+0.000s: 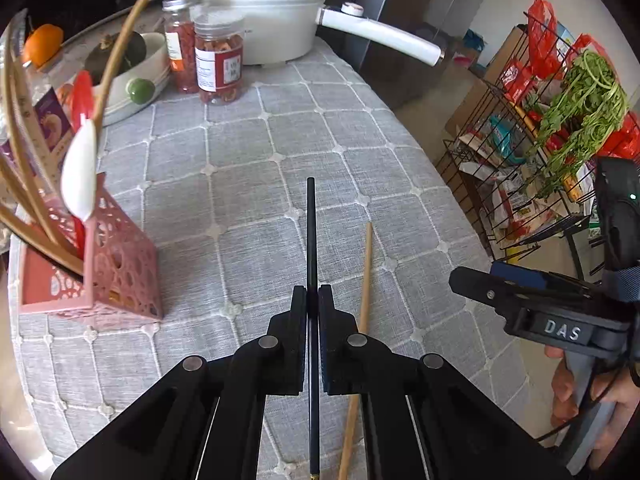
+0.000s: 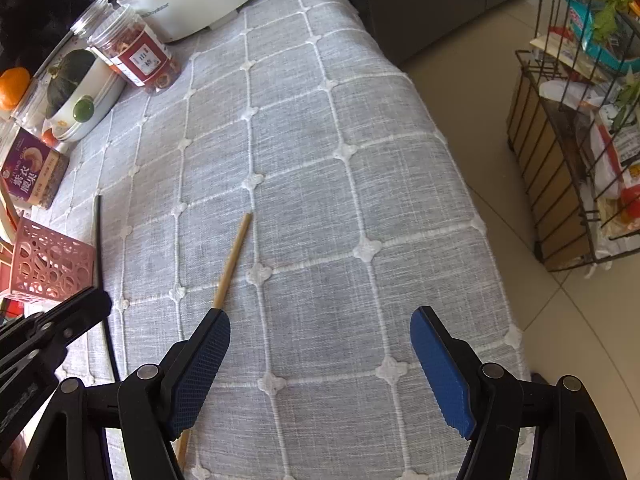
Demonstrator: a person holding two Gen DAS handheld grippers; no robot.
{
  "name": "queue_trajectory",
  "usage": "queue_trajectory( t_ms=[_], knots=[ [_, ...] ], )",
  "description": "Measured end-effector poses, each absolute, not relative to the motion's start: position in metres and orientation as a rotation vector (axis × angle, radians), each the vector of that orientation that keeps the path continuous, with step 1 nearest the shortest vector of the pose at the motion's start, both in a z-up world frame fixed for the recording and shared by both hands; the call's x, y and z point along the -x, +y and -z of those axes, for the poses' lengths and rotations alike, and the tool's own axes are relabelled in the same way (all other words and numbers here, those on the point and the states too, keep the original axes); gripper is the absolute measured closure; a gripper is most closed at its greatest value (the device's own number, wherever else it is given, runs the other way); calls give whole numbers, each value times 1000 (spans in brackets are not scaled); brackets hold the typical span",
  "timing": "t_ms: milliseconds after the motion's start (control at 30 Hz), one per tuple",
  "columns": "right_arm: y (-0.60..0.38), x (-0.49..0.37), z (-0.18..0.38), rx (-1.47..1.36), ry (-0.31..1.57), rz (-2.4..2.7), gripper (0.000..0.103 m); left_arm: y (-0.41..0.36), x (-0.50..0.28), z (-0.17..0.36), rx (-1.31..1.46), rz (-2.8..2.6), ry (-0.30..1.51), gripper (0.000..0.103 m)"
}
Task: Organize utensils
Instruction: 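Carry the black chopstick toward the basket with the left tool while the right tool grasps the last wooden chopstick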
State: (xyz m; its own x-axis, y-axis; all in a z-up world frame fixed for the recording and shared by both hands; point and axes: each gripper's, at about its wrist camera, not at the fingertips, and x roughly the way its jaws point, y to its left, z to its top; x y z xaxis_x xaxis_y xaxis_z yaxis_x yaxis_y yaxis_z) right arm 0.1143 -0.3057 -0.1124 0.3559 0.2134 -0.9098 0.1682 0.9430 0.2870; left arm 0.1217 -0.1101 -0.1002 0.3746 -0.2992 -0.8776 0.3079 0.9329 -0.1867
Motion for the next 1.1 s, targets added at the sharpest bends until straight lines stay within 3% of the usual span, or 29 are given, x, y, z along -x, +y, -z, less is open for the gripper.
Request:
queue_trajectory(
  t_ms=[600, 733, 800, 867, 900, 967, 1100],
  knots=[
    [-242, -145, 141, -287, 1280, -58, 27, -27, -75, 41, 63, 382, 975, 98],
    [-225, -152, 149, -242, 1295, -71, 51, -15, -71, 36, 53, 370, 955, 98],
    [-217, -154, 152, -199, 1300, -61, 56, -7, -71, 34, 63, 369, 951, 98],
    [-209, -154, 152, -161, 1300, -63, 74, 1, -71, 32, 72, 366, 944, 98],
    [-207, -155, 153, -155, 1305, -60, 75, 4, -71, 31, 74, 364, 941, 98],
    [-203, -155, 153, -137, 1306, -52, 91, 10, -70, 28, 81, 358, 932, 98],
    [-209, -155, 152, -241, 1311, -85, 97, 22, -67, 19, 91, 342, 902, 98]
  ],
)
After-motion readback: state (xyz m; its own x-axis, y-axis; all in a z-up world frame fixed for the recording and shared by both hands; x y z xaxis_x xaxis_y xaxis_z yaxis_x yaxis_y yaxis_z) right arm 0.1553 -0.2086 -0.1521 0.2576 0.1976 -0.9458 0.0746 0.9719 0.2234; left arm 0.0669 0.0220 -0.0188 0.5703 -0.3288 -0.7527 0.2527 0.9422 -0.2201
